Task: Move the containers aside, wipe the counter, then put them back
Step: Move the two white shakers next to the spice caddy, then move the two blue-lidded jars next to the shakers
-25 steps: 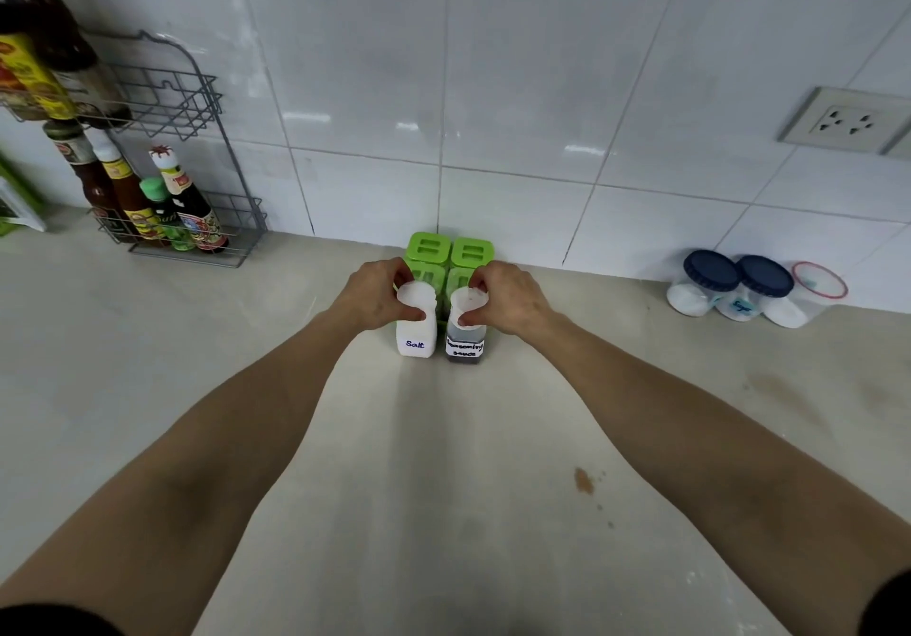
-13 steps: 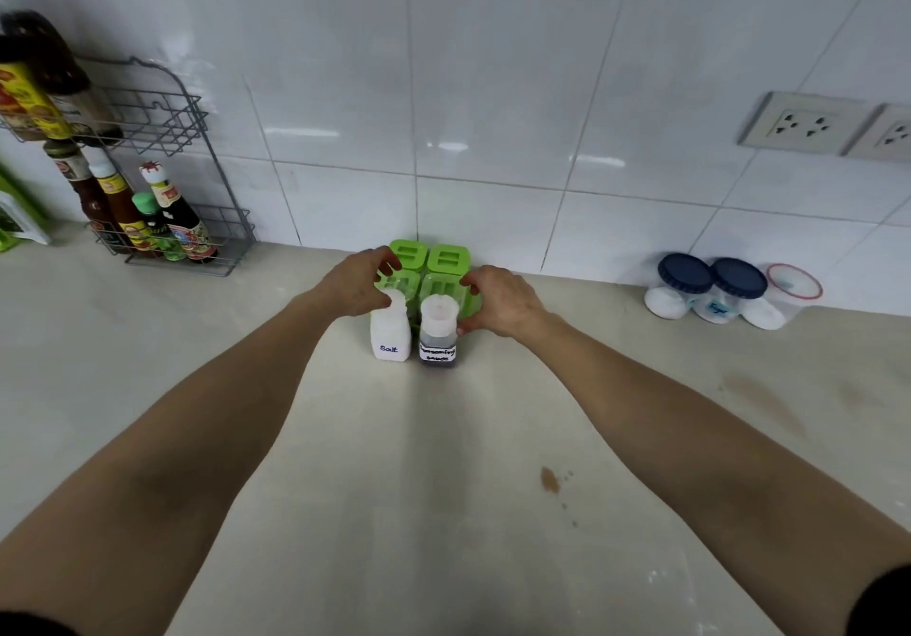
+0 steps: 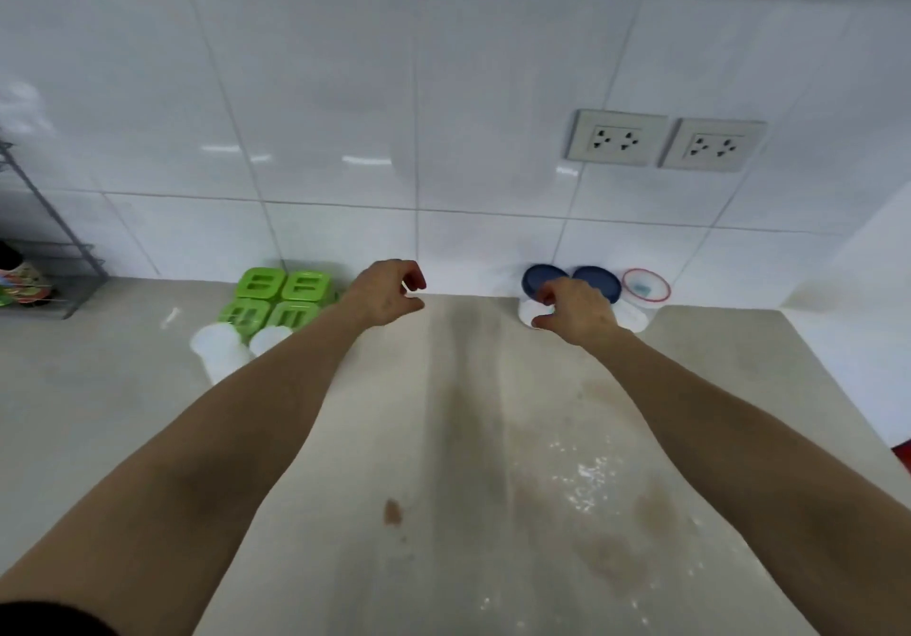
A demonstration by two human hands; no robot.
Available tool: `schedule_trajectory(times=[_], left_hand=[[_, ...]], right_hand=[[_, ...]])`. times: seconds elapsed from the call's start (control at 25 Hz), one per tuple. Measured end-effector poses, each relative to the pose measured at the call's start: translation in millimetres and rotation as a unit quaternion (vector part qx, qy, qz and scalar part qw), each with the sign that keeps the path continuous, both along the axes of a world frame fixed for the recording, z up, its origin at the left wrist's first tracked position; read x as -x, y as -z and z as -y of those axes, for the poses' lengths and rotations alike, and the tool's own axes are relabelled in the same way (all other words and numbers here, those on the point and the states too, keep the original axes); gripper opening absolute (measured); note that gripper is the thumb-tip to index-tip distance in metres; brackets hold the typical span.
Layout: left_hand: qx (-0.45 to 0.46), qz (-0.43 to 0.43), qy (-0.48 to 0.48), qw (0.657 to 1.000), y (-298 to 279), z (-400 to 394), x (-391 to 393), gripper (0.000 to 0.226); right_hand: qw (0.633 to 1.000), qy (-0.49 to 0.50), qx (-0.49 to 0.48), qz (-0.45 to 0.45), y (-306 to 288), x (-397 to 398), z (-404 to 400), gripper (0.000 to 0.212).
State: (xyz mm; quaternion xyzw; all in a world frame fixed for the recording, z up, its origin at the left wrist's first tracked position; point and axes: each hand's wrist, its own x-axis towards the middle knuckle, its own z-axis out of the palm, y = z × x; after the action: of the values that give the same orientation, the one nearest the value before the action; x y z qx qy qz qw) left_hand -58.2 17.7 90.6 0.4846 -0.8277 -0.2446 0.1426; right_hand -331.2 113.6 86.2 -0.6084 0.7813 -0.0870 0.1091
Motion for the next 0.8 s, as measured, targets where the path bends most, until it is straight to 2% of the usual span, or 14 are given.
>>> schedule_trajectory(times=[0.12, 0.24, 0.4, 0.8], left_hand=[[-0.019, 0.018, 0.015, 1.000, 10, 2, 68, 0.035], [-0.036, 0.039, 0.023, 0.998, 24, 10, 129, 0.058], [-0.043, 0.066, 0.019, 0.997, 43, 23, 195, 0.085], [-0.058, 0.069, -0.043, 0.995, 76, 39, 258, 0.092]], right_hand=[[0.999, 0.032, 0.011, -0.011, 6, 66, -1, 0.049], [0.998, 0.052, -0.008, -0.032, 17, 113, 8, 0.067], [0.997, 0.049, -0.015, -0.059, 32, 150, 33, 0.065], [0.996, 0.050, -0.037, -0.063, 63, 170, 72, 0.080]])
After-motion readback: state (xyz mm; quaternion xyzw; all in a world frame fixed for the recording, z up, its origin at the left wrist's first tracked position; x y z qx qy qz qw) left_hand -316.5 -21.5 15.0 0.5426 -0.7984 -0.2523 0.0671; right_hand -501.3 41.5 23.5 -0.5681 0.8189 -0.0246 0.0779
